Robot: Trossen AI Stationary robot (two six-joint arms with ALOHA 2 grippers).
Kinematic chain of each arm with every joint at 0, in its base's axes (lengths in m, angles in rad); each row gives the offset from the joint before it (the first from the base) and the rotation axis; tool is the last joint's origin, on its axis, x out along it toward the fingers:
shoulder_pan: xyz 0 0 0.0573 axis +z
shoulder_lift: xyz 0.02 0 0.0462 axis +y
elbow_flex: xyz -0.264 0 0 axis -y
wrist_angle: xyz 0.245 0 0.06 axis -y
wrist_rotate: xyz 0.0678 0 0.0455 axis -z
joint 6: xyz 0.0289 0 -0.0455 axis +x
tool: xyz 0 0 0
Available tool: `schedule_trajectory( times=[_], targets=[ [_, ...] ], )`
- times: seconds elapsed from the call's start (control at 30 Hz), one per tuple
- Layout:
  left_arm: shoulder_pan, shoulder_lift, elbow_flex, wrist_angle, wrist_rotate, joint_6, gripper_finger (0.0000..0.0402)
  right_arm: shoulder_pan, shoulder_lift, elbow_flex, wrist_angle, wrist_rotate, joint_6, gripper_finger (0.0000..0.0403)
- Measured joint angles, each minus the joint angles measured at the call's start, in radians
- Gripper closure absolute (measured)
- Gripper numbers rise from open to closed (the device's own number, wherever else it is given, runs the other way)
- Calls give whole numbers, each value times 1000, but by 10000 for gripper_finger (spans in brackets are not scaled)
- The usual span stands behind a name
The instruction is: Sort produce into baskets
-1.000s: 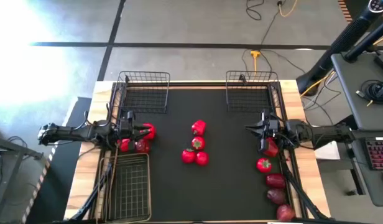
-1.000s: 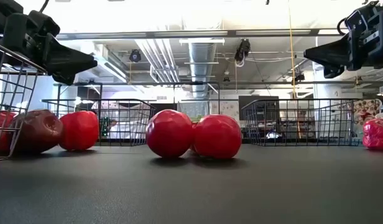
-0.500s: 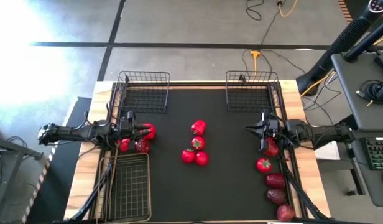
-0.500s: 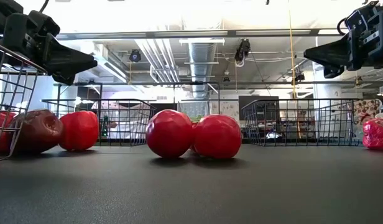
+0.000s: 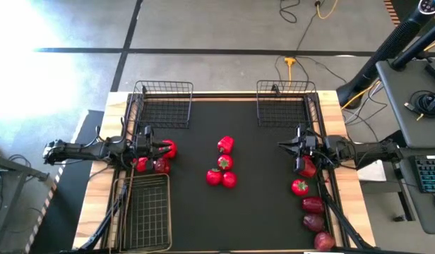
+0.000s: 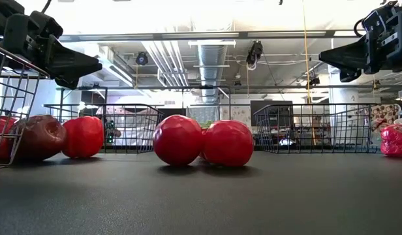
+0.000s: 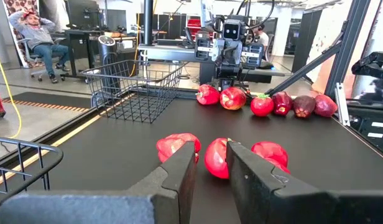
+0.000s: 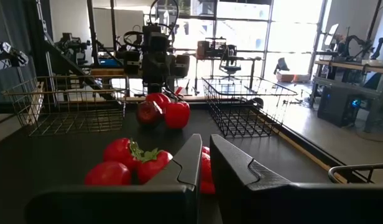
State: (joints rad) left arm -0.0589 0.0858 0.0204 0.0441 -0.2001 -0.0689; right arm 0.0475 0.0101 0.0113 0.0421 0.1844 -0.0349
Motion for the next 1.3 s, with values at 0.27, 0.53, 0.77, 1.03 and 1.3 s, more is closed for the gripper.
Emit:
schedule_trajectory(
  times=[0.27, 0.53, 0.77, 1.03, 1.3],
  targets=[
    [0, 0, 0, 0, 0, 0, 325, 0, 0, 0, 0, 0, 0, 376],
    [0, 0, 0, 0, 0, 0, 325, 0, 0, 0, 0, 0, 0, 376],
    [0, 0, 0, 0, 0, 0, 325, 0, 0, 0, 0, 0, -1, 376],
    [0, 0, 0, 0, 0, 0, 325, 0, 0, 0, 4, 0, -1, 376],
    [0, 0, 0, 0, 0, 0, 325, 0, 1, 0, 195, -6, 444, 376]
  ],
)
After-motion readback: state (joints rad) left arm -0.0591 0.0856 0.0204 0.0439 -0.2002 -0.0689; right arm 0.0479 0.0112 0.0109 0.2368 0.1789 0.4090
